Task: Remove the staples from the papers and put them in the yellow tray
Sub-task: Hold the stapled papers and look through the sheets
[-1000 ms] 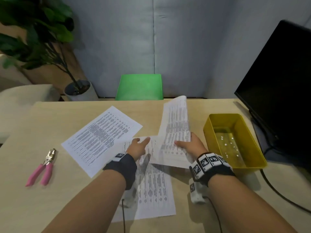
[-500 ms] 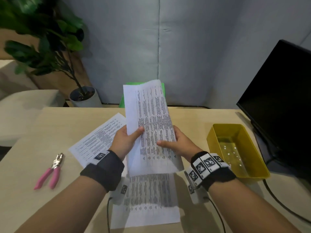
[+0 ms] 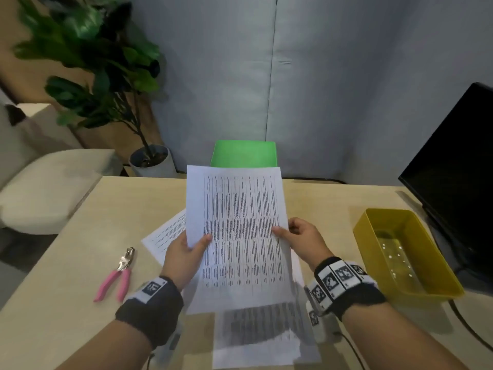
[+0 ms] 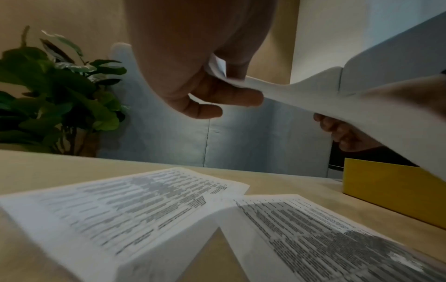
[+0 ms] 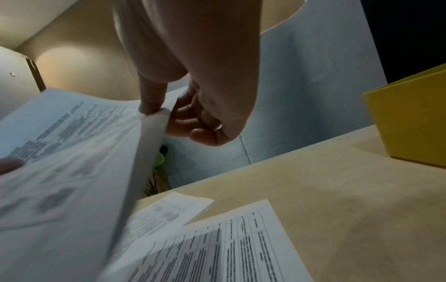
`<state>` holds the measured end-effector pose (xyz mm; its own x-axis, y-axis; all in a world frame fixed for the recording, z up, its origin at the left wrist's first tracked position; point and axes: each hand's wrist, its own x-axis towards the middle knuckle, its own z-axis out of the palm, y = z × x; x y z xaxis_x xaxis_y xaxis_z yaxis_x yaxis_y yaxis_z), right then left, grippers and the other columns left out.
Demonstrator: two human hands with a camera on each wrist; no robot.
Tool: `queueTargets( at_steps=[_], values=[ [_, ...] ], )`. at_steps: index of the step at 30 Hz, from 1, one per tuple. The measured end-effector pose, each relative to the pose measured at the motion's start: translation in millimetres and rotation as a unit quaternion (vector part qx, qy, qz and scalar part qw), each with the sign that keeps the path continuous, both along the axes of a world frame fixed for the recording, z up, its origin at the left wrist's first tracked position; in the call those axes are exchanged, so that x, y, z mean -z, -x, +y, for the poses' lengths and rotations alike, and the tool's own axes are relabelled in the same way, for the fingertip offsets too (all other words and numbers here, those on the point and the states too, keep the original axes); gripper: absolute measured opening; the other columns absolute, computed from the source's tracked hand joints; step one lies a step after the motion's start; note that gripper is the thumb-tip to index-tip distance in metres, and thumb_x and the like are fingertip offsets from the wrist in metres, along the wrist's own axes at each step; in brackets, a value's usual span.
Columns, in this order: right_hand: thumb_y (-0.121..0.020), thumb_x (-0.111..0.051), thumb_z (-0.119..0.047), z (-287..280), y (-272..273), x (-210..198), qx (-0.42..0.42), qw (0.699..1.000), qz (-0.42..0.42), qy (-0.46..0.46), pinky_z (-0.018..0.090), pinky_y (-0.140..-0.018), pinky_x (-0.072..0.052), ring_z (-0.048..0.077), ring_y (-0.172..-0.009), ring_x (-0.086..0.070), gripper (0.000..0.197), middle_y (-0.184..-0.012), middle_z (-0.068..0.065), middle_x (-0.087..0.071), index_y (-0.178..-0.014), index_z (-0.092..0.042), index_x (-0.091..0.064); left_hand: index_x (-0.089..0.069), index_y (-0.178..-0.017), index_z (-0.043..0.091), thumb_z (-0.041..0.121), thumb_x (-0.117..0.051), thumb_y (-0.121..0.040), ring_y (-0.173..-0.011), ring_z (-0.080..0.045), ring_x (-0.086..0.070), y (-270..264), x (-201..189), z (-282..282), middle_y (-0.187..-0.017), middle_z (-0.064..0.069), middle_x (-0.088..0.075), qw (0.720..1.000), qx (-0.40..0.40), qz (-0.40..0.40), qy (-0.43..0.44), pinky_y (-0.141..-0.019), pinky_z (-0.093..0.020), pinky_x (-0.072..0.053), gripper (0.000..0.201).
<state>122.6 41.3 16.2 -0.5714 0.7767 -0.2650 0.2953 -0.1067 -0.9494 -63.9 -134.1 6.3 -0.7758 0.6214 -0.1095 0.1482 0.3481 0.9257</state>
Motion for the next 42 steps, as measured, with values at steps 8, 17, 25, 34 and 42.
queueTargets(
  at_steps=[8,17,25,34,42],
  values=[
    [-0.083,-0.066,-0.041,0,0,52,0.002,0.946,-0.322,0.031,0.037,-0.091,-0.046,0.027,-0.110,-0.053,0.057,-0.130,0.011,-0.048,-0.126,-0.010,-0.046,-0.064,-0.110,0.016,0.031,-0.064,-0.087,-0.095,-0.022,-0.065,29,17,-31,-0.098,-0.004,-0.071,0.999,-0.016,-0.034,0.008,-0.085,-0.035,-0.051,0.027],
    [-0.059,-0.086,-0.038,-15,1,87,0.044,0.864,-0.501,-0.014,0.051,-0.096,-0.046,0.039,-0.122,-0.043,0.101,-0.137,0.016,-0.030,-0.138,-0.012,-0.026,-0.062,-0.103,0.011,0.021,-0.061,-0.090,-0.073,-0.015,-0.061,35,6,-33,-0.080,-0.001,-0.066,0.997,0.007,-0.068,-0.028,-0.059,-0.021,-0.046,0.017],
    [-0.066,-0.084,-0.027,-24,4,88,0.049,0.895,-0.442,0.015,0.034,-0.081,-0.053,0.030,-0.098,-0.063,0.076,-0.113,0.013,-0.063,-0.125,-0.005,-0.042,-0.065,-0.101,0.016,0.030,-0.063,-0.087,-0.085,-0.025,-0.067,42,12,-30,-0.088,-0.007,-0.071,0.998,0.015,-0.063,-0.003,-0.075,-0.038,-0.055,0.019],
    [-0.082,-0.071,-0.017,-24,0,60,0.062,0.970,-0.230,-0.055,0.028,-0.069,-0.048,0.021,-0.084,-0.063,0.022,-0.101,0.008,-0.069,-0.101,-0.012,-0.062,-0.067,-0.105,0.015,0.030,-0.064,-0.087,-0.088,-0.023,-0.070,36,5,-31,-0.093,-0.005,-0.074,0.995,0.019,-0.098,-0.024,-0.084,-0.046,-0.056,0.024],
    [-0.093,-0.055,-0.029,-23,4,-33,0.062,0.996,-0.003,-0.061,0.047,-0.085,-0.055,0.027,-0.092,-0.069,0.022,-0.103,0.008,-0.071,-0.111,-0.017,-0.056,-0.067,-0.092,0.023,0.028,-0.064,-0.087,-0.083,-0.019,-0.072,28,-19,-26,-0.085,0.000,-0.076,0.991,0.041,-0.113,-0.061,-0.084,-0.045,-0.055,0.008]
  ],
)
